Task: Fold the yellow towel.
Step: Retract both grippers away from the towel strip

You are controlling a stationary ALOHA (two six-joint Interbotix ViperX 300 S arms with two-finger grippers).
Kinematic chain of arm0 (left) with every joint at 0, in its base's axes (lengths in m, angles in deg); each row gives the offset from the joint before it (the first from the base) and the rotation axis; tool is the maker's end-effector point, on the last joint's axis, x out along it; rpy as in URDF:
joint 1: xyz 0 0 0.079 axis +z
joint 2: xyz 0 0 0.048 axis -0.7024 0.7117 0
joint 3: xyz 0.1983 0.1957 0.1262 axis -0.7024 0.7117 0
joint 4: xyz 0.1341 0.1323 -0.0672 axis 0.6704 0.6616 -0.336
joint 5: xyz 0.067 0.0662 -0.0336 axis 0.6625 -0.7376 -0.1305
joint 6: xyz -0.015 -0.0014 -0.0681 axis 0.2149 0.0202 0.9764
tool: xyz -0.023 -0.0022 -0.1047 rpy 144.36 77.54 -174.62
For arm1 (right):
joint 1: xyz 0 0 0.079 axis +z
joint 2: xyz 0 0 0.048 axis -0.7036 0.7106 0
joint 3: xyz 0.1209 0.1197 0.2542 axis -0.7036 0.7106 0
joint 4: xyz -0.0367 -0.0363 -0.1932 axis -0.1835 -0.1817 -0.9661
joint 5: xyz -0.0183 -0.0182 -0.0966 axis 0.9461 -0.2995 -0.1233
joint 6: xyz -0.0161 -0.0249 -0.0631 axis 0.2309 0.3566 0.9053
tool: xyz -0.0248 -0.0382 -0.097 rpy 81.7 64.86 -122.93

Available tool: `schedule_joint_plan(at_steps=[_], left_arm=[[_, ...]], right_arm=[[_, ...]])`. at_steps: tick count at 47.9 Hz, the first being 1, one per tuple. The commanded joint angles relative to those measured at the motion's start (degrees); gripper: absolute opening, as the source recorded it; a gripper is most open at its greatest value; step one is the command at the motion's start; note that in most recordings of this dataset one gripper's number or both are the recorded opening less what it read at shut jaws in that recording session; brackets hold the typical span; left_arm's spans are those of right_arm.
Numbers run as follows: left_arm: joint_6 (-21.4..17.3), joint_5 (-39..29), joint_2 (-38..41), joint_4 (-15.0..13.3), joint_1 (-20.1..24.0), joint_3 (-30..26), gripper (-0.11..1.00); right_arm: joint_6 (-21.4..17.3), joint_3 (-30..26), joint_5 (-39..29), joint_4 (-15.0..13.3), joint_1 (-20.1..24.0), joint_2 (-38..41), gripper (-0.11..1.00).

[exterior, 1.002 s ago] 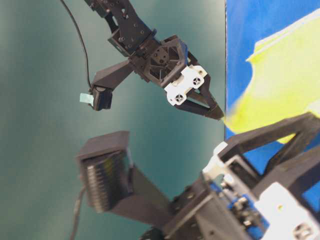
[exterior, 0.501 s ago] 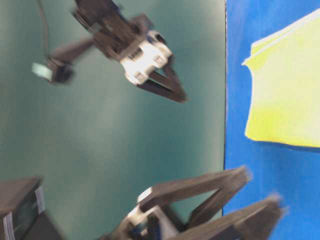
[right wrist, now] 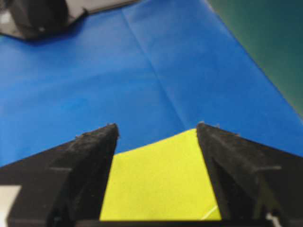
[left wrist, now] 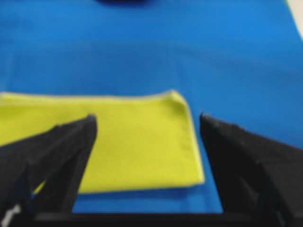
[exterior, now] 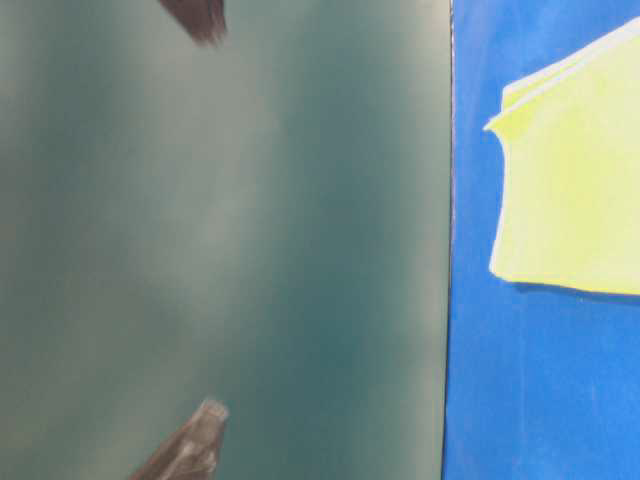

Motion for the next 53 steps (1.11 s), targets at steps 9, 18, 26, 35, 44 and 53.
schedule_joint_plan(at_steps=[9, 18, 26, 35, 44, 53], left_arm=[[0.5, 8.1, -5.5, 0.1, 2.8, 6.1, 0.82], [0.5, 8.2, -5.3, 0.1, 3.2, 6.1, 0.82], [0.5, 8.6, -4.8, 0.1, 3.4, 5.8, 0.82], [0.5, 10.4, 0.8, 0.1, 6.7, 2.9, 0.82], [0.6, 9.8, 11.3, 0.1, 12.0, -2.8, 0.82], [1.1, 10.1, 23.3, 0.0, 17.8, -7.7, 0.82]], right_arm=[[-0.1, 6.6, 6.2, 2.3, -0.1, -4.3, 0.67], [-0.2, 6.4, 6.3, 2.5, -0.1, -4.0, 0.67], [-0.2, 5.9, 6.1, 2.9, -0.2, -4.0, 0.66], [-0.1, 3.3, 3.5, 3.6, -2.2, -0.5, 0.66], [-0.1, -0.9, -1.3, 3.7, -6.0, 9.9, 0.65], [0.0, -7.1, -6.5, 3.4, -7.2, 23.0, 0.65]])
